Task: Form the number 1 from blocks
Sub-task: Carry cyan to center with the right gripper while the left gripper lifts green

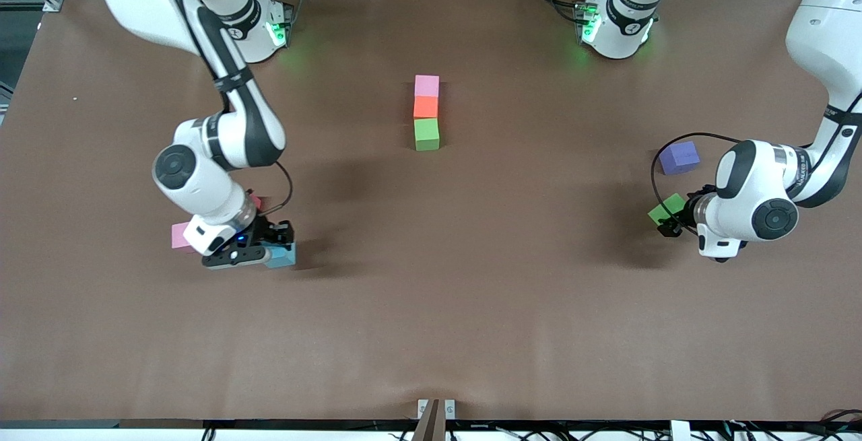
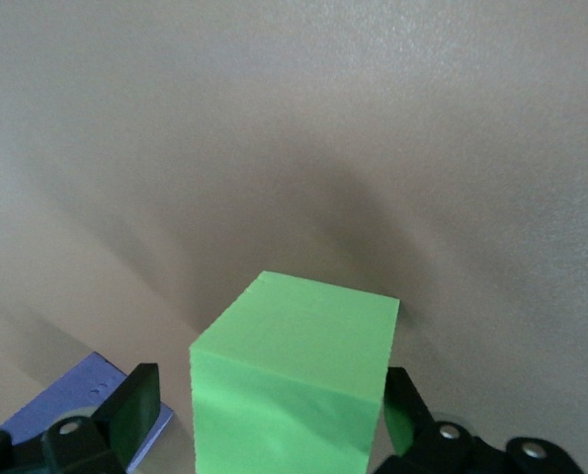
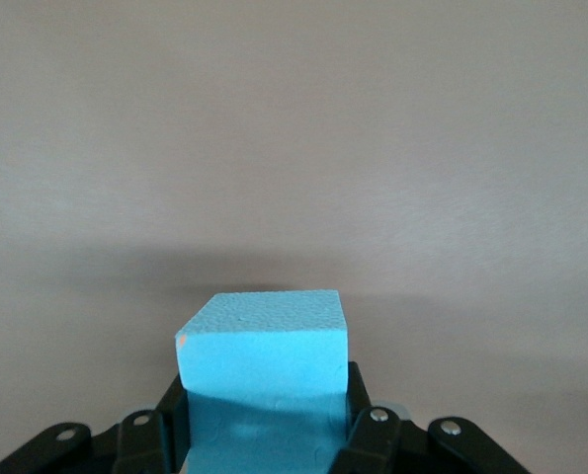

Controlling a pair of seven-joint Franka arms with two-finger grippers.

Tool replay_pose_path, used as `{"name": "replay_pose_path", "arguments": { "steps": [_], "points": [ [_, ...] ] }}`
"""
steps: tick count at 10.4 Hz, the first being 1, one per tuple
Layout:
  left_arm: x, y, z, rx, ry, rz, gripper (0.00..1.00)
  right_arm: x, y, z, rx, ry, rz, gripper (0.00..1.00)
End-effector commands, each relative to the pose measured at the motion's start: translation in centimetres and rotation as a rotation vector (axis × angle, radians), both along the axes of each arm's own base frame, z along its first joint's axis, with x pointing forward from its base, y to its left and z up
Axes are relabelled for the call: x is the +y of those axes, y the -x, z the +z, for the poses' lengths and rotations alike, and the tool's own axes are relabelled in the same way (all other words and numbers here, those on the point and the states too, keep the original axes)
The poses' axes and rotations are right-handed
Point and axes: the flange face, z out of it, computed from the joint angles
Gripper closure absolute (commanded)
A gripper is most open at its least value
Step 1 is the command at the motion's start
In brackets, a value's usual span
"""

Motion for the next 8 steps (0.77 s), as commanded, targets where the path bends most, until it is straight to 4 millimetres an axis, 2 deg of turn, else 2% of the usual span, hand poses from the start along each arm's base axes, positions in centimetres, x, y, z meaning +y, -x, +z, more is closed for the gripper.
{"name": "replay_pose_path", "arguments": {
  "steps": [1, 3, 4, 5, 8],
  "points": [
    [0.2, 0.1, -0.9, -0.006, -0.009, -0.023, 0.0, 5.7, 3.2, 2.0, 0.024, -0.022, -0.093, 0.39],
    [0.2, 0.1, -1.0, -0.008, -0.009, -0.024, 0.0, 11.2, 5.7, 2.5, 0.03, -0.044, -0.154, 0.39],
    [0.2, 0.0, -0.9, -0.01, -0.009, -0.024, 0.39, 13.9, 7.2, 2.8, 0.036, -0.057, -0.183, 0.39],
    [0.6, 0.1, -0.8, -0.011, -0.011, -0.02, 0.99, 16.5, 8.8, 2.9, 0.043, -0.067, -0.223, 0.39],
    [0.2, -0.5, 0.6, -0.036, -0.023, -0.032, 1.0, 22.6, 13.3, 3.2, 0.056, -0.084, -0.276, 0.39]
  ]
}}
